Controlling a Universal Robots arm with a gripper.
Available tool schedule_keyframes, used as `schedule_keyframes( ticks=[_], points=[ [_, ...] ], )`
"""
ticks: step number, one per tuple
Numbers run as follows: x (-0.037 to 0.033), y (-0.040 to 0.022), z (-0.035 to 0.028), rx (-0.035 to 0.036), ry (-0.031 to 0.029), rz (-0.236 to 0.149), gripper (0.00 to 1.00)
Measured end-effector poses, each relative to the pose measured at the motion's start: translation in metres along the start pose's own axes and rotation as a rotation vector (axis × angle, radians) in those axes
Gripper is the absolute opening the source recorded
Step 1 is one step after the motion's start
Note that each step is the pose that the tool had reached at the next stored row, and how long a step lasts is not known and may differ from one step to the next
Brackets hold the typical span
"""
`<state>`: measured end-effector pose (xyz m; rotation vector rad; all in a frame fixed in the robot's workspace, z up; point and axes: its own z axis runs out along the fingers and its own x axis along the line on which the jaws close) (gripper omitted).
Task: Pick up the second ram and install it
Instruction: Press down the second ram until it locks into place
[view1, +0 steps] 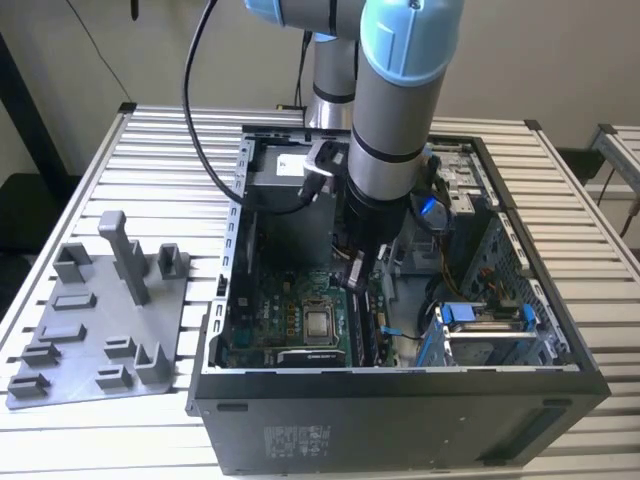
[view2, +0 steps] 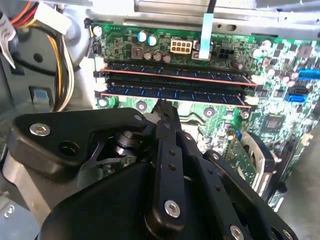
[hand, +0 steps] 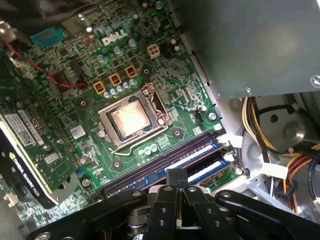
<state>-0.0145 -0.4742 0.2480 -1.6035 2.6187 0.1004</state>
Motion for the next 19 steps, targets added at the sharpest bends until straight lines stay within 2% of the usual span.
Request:
schedule_keyframes(
  ticks=[2, 4, 9, 11, 13, 17, 19],
  points=[
    [0.0, 0.0, 0.0001, -0.0021, 0.0031, -0.036, 0.11],
    [0.0, -0.0001, 0.0002, -0.0021, 0.0091, -0.067, 0.11],
    [0.0, -0.0001, 0.0002, 0.0048, 0.0348, -0.134, 0.11],
    [0.0, -0.0001, 0.0002, 0.0073, 0.0412, -0.164, 0.11],
    [0.0, -0.0001, 0.0002, 0.0103, 0.0399, -0.199, 0.11],
    [-0.0001, -0.0001, 0.0005, 0.0214, 0.0344, -0.255, 0.11],
    [0.0, -0.0001, 0.0008, 0.0205, 0.0334, -0.273, 0.11]
  ],
)
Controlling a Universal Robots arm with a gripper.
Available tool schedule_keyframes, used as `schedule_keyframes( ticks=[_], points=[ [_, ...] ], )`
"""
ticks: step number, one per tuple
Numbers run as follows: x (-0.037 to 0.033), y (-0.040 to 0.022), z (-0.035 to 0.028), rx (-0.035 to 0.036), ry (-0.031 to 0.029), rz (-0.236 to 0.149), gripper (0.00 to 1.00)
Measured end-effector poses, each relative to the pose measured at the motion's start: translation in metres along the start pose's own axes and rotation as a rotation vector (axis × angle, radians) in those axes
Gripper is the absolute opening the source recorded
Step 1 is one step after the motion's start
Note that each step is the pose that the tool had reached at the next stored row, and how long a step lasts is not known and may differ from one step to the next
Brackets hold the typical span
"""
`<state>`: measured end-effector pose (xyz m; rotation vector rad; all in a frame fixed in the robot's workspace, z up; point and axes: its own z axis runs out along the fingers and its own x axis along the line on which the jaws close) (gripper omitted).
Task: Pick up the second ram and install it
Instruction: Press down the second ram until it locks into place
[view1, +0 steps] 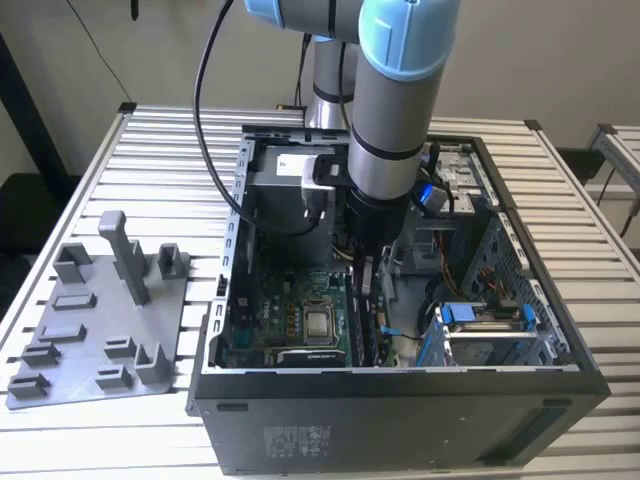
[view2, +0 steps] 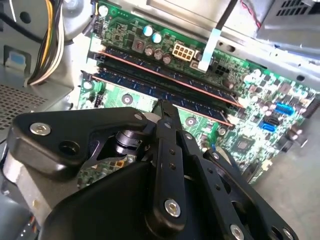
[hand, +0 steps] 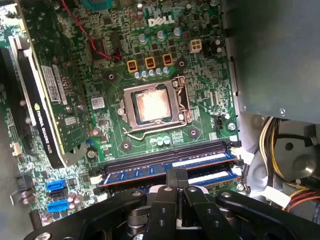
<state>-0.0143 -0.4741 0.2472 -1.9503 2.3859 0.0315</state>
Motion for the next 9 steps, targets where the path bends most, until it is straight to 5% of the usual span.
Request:
schedule_keyframes(
  ticks=[3, 7, 9],
  points=[
    [0.0001, 0.0001, 0.0007, -0.0019, -0.0076, -0.008, 0.11],
    [0.0, -0.0001, 0.0009, -0.0025, -0.0082, -0.014, 0.11],
    [0.0001, -0.0001, 0.0019, -0.0043, -0.0091, -0.047, 0.11]
  ],
)
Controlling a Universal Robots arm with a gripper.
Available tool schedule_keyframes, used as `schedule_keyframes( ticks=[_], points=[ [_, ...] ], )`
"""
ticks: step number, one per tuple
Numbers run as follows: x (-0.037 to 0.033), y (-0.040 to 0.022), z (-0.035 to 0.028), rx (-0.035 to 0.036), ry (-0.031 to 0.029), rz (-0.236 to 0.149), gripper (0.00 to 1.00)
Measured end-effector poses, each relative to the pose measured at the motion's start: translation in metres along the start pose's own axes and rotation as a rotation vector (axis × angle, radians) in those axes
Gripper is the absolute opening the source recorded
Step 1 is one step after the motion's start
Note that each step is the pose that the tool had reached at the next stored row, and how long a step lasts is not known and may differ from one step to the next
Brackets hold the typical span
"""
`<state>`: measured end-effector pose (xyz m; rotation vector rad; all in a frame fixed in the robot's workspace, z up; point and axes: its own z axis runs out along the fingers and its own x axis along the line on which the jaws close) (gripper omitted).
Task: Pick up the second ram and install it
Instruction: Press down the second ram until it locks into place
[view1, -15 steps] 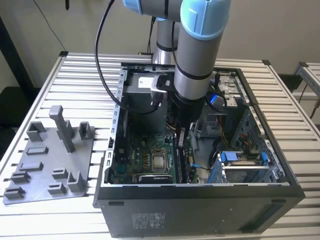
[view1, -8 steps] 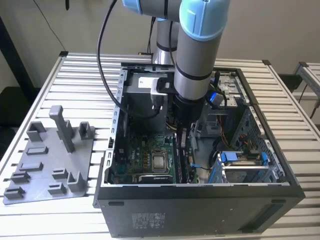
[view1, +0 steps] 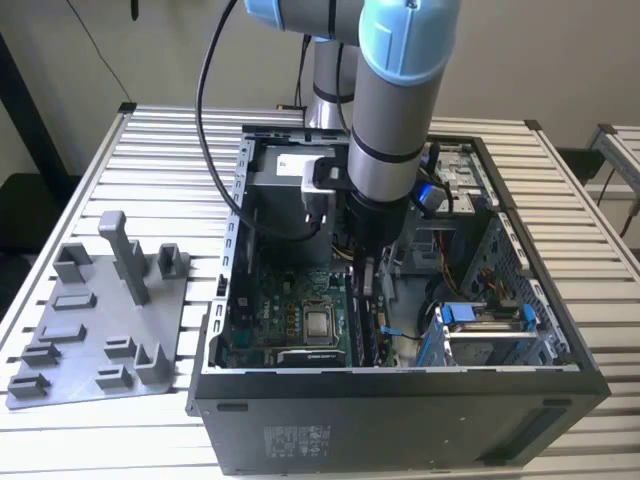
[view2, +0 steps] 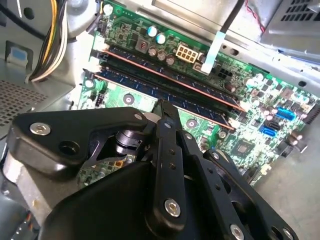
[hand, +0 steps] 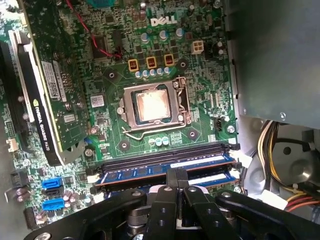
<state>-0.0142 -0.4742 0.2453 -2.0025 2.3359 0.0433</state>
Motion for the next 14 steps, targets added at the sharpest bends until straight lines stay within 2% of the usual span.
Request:
schedule_keyframes(
  ticks=[5, 14],
  points=[
    [0.0003, 0.0001, 0.0049, -0.0058, -0.0015, -0.087, 0.11],
    [0.0015, 0.0001, 0.0211, -0.0145, -0.0036, -0.214, 0.11]
  ],
)
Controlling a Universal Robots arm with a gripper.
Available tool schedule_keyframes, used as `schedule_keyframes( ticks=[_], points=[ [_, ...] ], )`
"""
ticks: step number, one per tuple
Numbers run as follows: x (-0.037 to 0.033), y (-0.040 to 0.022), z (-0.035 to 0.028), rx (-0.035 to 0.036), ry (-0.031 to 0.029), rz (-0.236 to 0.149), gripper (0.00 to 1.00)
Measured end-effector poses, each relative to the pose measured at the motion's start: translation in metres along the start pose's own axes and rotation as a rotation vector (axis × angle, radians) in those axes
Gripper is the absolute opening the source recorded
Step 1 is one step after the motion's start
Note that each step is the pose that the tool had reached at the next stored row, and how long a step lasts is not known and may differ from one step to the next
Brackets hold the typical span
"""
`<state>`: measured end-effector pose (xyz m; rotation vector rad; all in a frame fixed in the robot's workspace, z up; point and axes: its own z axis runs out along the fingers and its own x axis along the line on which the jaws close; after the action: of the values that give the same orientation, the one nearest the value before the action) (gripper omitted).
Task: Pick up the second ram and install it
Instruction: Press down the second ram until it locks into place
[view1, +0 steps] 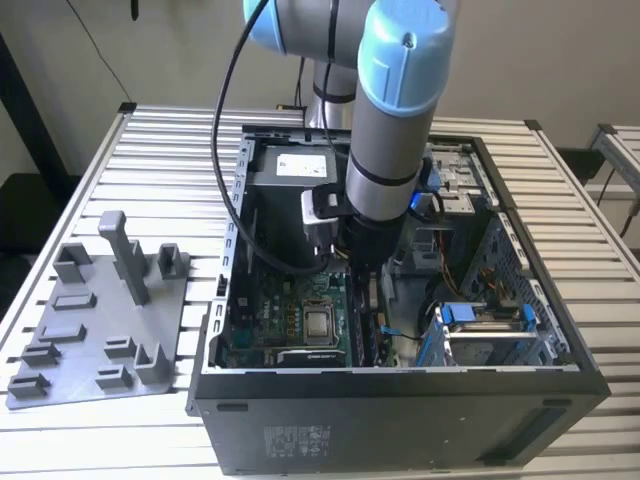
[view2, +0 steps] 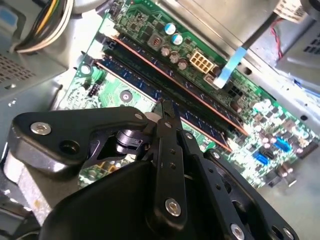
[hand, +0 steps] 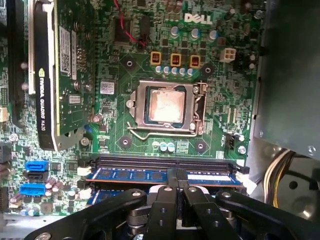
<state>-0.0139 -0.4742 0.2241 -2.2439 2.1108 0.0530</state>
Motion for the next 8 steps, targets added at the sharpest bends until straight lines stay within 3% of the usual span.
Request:
schedule_keyframes(
  ticks=[3, 5, 6, 8],
  points=[
    [0.0005, 0.0, 0.0048, -0.0018, 0.0006, -0.022, 0.11],
    [0.0002, -0.0001, 0.0044, -0.0016, -0.0002, -0.024, 0.11],
    [-0.0004, -0.0003, 0.0017, -0.0005, -0.0036, -0.024, 0.11],
    [-0.0007, -0.0004, -0.0081, -0.0012, -0.0014, -0.024, 0.11]
  ],
)
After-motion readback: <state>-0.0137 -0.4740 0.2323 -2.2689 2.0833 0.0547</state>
